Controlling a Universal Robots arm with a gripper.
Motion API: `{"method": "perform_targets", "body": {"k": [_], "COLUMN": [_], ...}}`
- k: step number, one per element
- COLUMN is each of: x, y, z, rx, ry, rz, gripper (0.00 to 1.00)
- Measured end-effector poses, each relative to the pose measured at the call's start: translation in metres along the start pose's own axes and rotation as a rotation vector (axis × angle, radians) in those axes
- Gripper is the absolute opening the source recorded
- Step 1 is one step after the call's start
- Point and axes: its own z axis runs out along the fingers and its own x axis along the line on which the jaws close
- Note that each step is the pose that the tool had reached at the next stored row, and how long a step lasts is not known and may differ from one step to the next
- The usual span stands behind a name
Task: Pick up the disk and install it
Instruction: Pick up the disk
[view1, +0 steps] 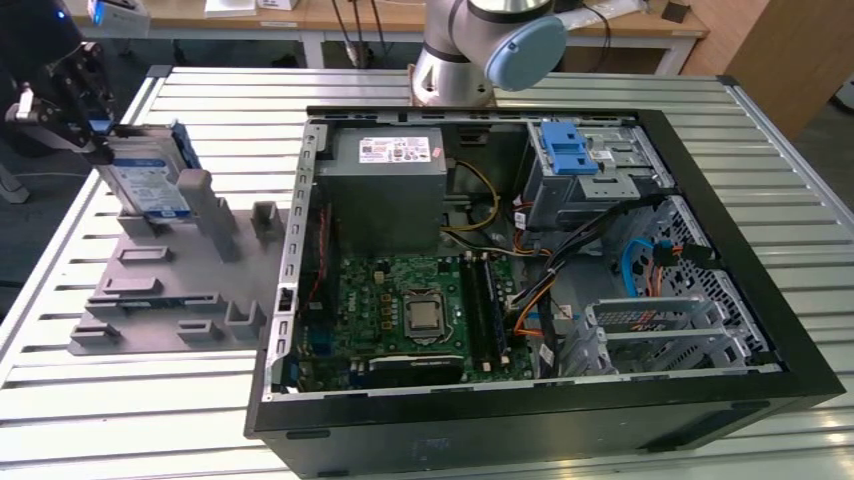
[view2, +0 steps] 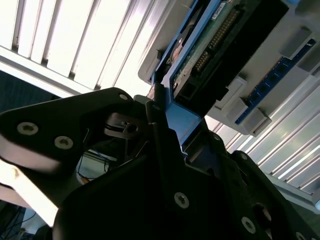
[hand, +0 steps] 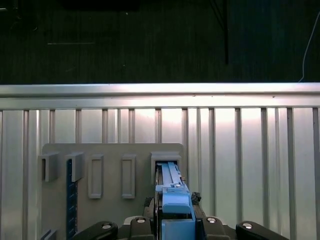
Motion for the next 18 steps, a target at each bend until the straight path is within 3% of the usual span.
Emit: {"method": "perform_targets", "body": {"k": [5,18], "x": [-0.0001,-0.0001], "y": [0.0001,0.0002], "z": [-0.0068,-0.0104], "rx": [0.0000,-0.0001], "ry": [0.0000,0.0000], "rz": [0.000,0.000], "gripper": [0.37,0.37]}}
